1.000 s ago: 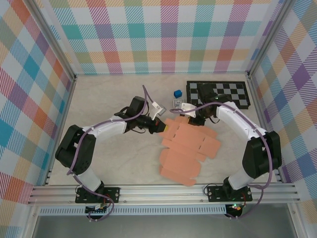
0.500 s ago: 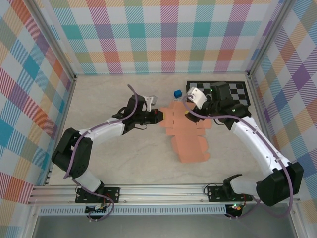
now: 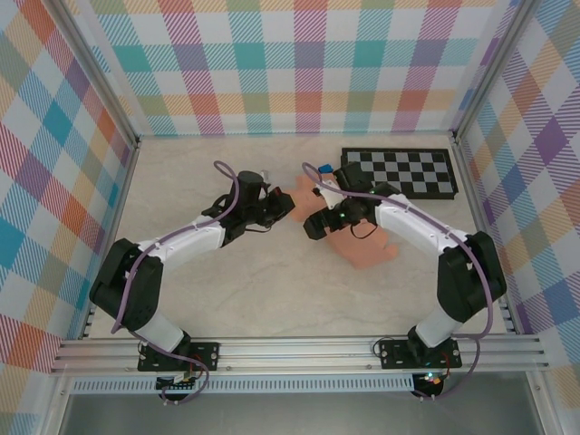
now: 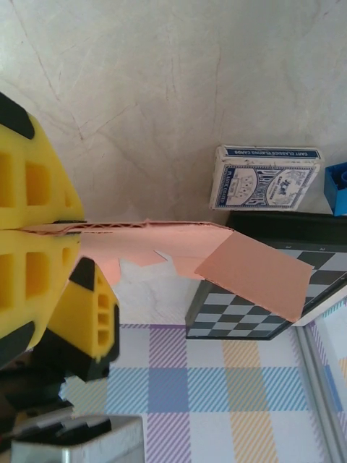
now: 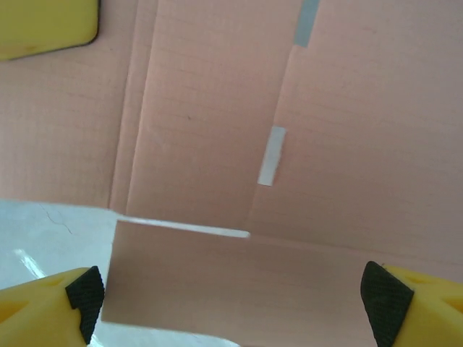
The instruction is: Fold the paper box
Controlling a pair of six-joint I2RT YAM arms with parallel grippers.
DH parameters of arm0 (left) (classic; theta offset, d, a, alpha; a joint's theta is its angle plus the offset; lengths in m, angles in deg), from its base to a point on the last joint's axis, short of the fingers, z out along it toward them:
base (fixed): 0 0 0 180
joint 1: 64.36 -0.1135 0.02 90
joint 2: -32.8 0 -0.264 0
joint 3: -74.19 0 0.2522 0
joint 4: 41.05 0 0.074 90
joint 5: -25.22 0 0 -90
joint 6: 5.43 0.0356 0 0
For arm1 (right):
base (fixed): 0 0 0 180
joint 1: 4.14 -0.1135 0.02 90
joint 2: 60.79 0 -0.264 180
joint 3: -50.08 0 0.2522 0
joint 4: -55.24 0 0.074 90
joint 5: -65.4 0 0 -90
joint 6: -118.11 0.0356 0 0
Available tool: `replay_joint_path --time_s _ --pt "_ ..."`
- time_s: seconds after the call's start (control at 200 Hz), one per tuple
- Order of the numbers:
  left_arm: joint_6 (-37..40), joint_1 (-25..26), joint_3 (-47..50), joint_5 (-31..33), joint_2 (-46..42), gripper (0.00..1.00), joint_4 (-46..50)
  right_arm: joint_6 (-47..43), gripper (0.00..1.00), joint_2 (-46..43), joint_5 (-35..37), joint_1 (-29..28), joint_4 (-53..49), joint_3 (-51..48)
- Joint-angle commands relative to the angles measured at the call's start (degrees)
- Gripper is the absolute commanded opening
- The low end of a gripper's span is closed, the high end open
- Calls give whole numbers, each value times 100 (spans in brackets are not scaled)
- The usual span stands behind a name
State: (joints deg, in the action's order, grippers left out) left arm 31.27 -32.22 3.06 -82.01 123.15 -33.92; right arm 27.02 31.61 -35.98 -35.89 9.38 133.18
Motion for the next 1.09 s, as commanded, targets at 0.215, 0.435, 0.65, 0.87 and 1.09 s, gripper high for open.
replay_joint_path --time_s 0.215,0.435,0.65,0.87,1.09 --pt "-50 11 -186 36 -61 0 73 677 87 208 1013 -425 -55 340" --pt "631 10 -317 199 -48 0 437 558 79 161 1426 -411 -291 361" --pt "1155 11 -294 282 0 0 645 588 67 70 1200 -282 -113 194" --pt "1824 29 -114 315 9 0 444 574 56 292 859 -158 -66 155" --pt "2703 55 364 396 -35 0 -545 890 50 488 391 -86 176 -67"
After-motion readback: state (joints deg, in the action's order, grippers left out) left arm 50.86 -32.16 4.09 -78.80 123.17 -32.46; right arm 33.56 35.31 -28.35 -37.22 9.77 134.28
